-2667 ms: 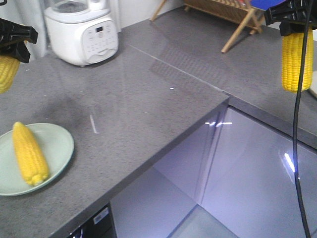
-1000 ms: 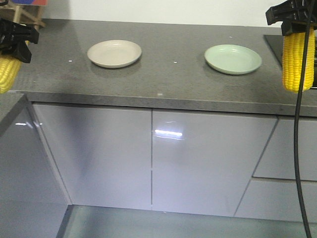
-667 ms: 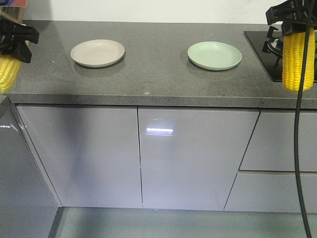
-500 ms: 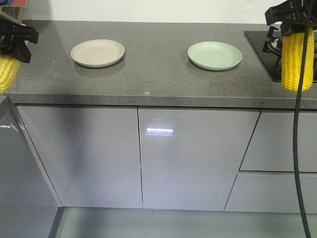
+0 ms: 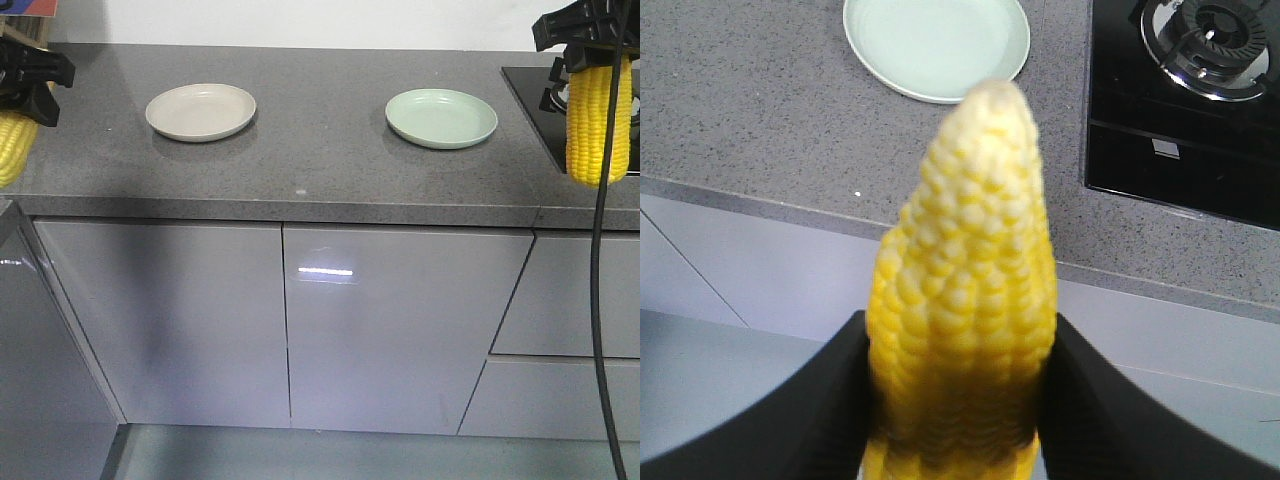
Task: Distribute corn equally
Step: 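Drive the base toward the second white and green plates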
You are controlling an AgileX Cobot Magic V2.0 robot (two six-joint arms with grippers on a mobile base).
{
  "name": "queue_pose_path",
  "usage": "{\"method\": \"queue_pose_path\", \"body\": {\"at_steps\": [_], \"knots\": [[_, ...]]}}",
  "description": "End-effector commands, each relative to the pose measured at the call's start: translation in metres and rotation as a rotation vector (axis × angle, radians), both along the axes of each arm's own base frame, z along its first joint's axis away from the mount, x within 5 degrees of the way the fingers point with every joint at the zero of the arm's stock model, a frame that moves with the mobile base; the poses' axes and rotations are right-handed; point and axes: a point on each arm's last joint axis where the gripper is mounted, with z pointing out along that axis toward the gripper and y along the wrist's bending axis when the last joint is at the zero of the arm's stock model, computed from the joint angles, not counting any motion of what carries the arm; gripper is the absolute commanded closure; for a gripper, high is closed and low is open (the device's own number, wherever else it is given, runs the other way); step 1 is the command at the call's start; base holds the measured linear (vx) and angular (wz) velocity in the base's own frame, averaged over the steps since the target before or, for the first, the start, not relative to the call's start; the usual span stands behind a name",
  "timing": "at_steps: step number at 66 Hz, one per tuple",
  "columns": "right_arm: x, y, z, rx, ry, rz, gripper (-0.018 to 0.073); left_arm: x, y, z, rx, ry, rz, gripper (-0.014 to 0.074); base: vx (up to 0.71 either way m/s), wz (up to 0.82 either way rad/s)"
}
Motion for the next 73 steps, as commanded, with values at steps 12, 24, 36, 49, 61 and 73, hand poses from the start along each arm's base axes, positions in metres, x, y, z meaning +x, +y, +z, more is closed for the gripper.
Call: {"method": "queue_pose_path", "body": {"at_steps": [12, 24, 36, 49, 61, 73], "knots": [[-0.0119, -0.0047, 0.0254, -0.001, -0.126, -0.003, 0.0372, -0.0147, -0.0004, 0.0257, -0.014, -0.099, -0.004, 0.0432, 0.06, -0.10], [-0.0119, -0.0047, 0.0254, -0.001, -0.126, -0.003, 0.0372, -0.0147, -0.0004, 0.0257, -0.014, -0.099, -0.004, 0.0432, 0.08, -0.12], [-0.0119, -0.0047, 0.0254, -0.001, -0.126, -0.003, 0.0372, -0.0147, -0.0004, 0.0257, -0.014, -0.099, -0.004, 0.0432, 0.09, -0.06], [-0.0119, -0.0047, 0.0254, -0.001, -0.126, -0.003, 0.0372, -0.0147, -0.0004, 0.0257, -0.014, -0.099, -0.004, 0.0432, 0.11, -0.04], [-0.0119, -0.0047, 0.0254, -0.001, -0.126, -0.003, 0.0372, -0.0147, -0.0004, 0.0257, -0.014, -0.099, -0.004, 0.0432, 0.14, 0.00], [-0.0119, -0.0047, 0.0254, -0.001, -0.126, -0.003, 0.0372, -0.0147, -0.0004, 0.0257, -0.014, -0.099, -0.004, 0.0432, 0.16, 0.05]]}}
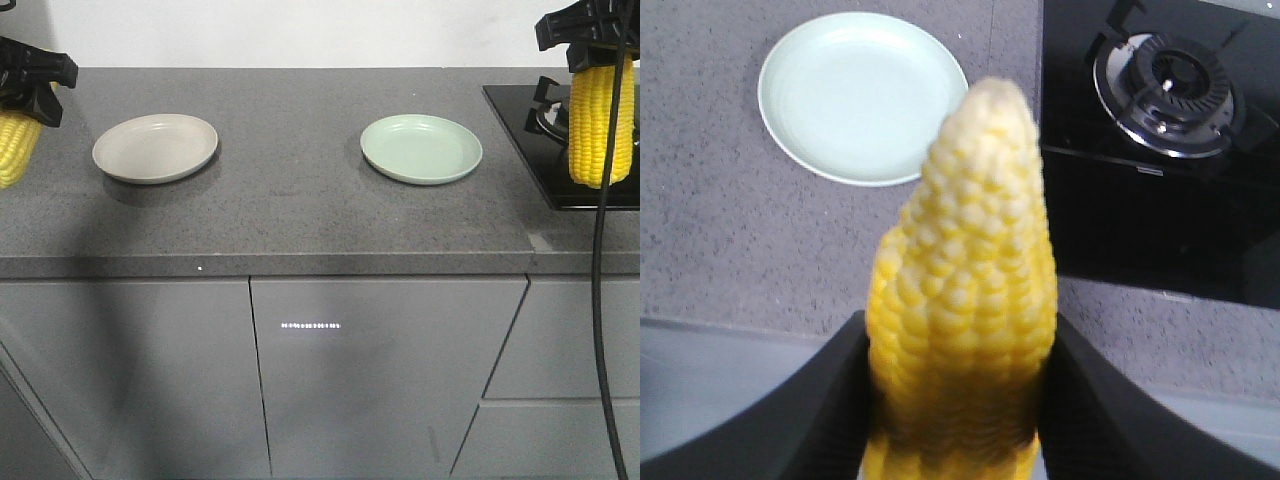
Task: Distribute corn equally
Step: 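Drive the base toward the second white and green plates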
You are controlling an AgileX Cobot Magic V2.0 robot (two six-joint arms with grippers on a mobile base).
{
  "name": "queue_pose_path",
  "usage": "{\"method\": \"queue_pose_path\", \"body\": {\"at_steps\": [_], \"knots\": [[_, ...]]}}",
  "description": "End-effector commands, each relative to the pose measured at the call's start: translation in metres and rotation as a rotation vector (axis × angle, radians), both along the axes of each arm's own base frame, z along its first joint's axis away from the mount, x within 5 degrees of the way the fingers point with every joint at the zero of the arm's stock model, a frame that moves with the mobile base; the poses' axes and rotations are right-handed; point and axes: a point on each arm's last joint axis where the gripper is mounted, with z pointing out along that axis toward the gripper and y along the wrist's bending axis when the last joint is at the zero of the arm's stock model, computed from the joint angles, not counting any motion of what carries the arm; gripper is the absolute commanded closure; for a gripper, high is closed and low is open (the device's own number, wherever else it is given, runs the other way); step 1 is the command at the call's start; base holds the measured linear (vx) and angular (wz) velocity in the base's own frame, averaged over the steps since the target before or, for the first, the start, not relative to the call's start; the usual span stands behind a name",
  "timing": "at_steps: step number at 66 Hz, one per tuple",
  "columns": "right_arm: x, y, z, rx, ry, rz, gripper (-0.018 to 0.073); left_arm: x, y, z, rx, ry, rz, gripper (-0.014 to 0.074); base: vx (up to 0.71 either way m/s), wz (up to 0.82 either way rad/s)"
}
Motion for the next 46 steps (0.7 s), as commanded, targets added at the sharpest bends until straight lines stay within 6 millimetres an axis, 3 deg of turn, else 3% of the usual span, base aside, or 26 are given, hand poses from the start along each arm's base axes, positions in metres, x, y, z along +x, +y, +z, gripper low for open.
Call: {"method": "queue_pose_path", "body": {"at_steps": [1, 46], "knots": [[-0.0119, -0.0047, 0.0254, -0.001, -0.126, -0.003, 0.0372, -0.0147, -0.0001, 0.0257, -0.011, -0.099, -0.003, 0.0432, 0.17, 0.06], [-0.0119, -0.0047, 0.0254, -0.001, -0.126, -0.003, 0.0372, -0.0147, -0.0001, 0.0257, -0.011, -0.099, -0.003, 0.0432, 0.16, 0.07]]}}
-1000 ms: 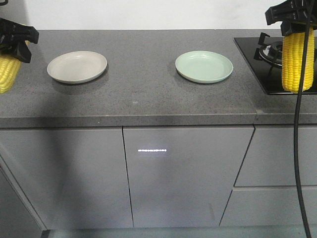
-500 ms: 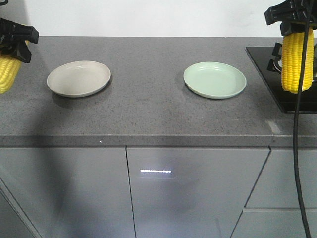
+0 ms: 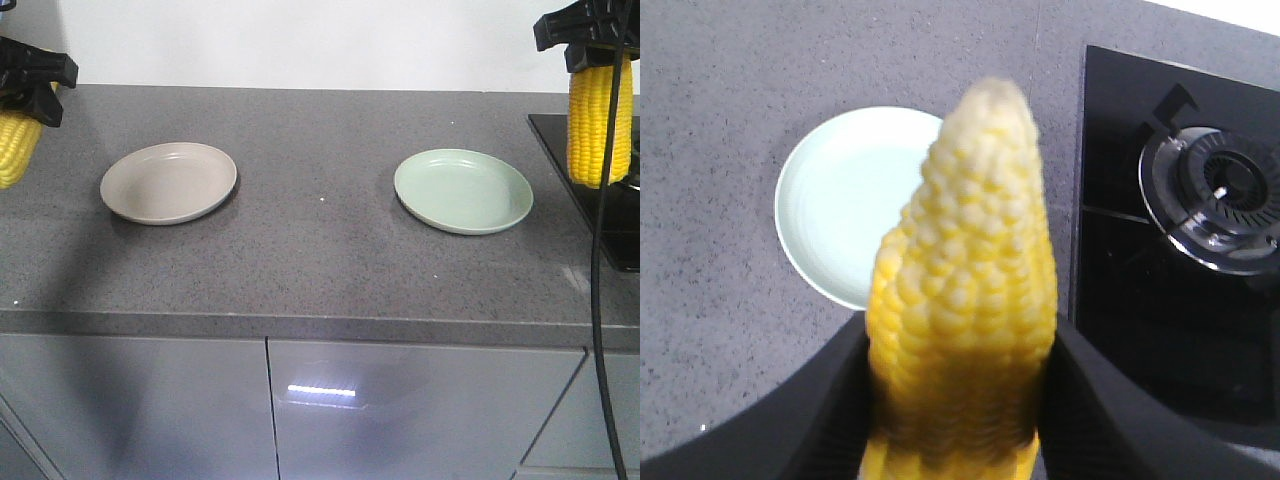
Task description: Distribute corn equally
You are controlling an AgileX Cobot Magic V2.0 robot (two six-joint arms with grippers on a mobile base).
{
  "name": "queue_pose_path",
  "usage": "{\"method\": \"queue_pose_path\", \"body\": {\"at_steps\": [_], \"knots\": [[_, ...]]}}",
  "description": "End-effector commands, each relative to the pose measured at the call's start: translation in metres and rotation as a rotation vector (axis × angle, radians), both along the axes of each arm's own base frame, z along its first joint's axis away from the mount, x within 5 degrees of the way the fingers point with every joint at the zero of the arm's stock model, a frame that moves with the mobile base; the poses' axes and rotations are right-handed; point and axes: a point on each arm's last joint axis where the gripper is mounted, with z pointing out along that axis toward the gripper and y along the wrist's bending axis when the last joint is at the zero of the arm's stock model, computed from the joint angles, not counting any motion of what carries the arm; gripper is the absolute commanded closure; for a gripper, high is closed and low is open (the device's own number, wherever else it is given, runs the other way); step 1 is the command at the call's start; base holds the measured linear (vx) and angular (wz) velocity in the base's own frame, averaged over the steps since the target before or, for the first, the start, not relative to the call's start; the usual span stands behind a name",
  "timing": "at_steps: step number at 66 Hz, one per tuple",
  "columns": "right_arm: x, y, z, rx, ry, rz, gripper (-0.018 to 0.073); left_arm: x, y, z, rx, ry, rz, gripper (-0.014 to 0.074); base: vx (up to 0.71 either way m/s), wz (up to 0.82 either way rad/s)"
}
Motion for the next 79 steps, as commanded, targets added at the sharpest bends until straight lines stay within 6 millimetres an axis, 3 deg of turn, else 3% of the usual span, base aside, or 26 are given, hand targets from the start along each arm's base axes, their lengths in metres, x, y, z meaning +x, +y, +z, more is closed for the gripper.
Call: {"method": "queue_pose_path", "body": {"at_steps": [1, 79], "knots": [[-0.0119, -0.0047, 0.0254, -0.001, -0.126, -0.003, 0.0372, -0.0147, -0.0002, 0.0257, -0.012, -0.099, -0.003, 0.0432, 0.13, 0.05], [-0.0119, -0.0047, 0.0254, -0.001, -0.126, -0.003, 0.0372, -0.0147, -0.0002, 0.0257, -0.012, -0.099, -0.003, 0.0432, 0.11, 0.01]]}}
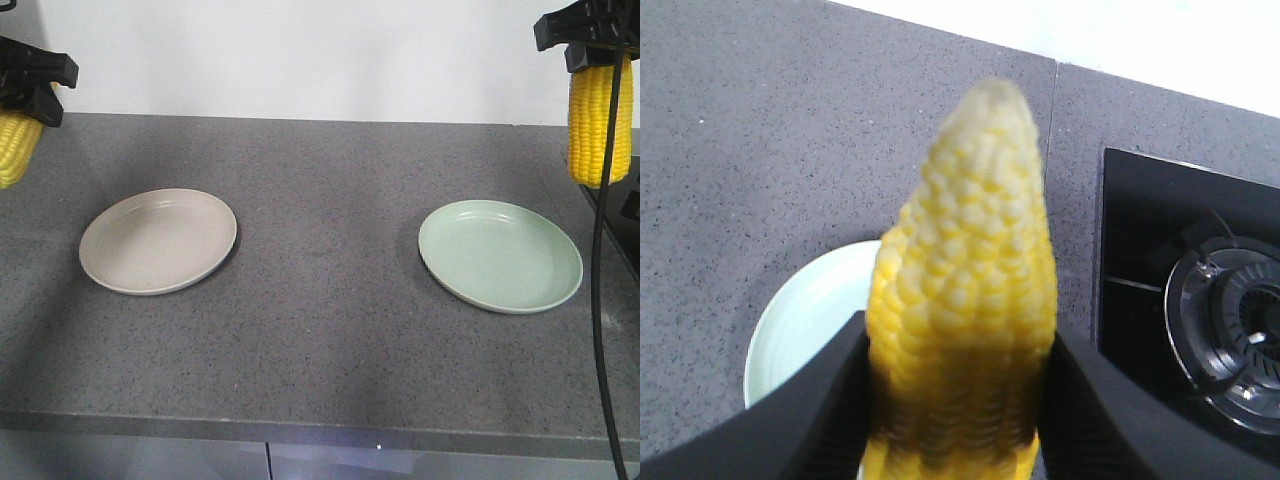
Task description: Distribute corn equally
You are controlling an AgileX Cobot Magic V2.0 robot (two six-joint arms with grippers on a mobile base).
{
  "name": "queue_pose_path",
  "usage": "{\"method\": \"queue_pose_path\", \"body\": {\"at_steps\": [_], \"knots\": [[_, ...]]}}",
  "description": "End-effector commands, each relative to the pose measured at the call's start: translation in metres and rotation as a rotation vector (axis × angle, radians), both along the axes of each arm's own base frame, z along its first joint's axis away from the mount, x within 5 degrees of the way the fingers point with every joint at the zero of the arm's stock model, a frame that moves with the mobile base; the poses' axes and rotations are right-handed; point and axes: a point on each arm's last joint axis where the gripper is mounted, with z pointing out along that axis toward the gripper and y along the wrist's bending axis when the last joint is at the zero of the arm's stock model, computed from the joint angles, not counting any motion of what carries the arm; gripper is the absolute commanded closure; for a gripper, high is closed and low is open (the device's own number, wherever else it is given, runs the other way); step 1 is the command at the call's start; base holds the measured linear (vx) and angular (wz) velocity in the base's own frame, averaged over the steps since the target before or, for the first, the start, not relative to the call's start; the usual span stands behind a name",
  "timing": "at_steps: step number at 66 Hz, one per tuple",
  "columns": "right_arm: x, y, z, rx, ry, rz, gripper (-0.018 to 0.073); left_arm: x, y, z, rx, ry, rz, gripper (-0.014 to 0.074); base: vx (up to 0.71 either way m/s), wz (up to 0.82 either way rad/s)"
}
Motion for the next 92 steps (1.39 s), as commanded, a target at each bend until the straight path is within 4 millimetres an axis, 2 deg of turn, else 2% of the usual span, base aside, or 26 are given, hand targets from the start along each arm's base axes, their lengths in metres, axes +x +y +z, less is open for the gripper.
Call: {"method": "queue_pose_path", "body": {"at_steps": [1, 92], "knots": [[-0.0119, -0.0047, 0.0254, -0.001, -0.126, -0.003, 0.0372, -0.0147, -0.0002, 0.0257, -0.012, -0.099, -0.003, 0.0432, 0.09, 0.01], [-0.0119, -0.0047, 0.0254, -0.001, -0.126, -0.003, 0.0372, -0.0147, -0.0002, 0.0257, -0.012, -0.099, -0.003, 0.0432, 0.06, -0.01]]}}
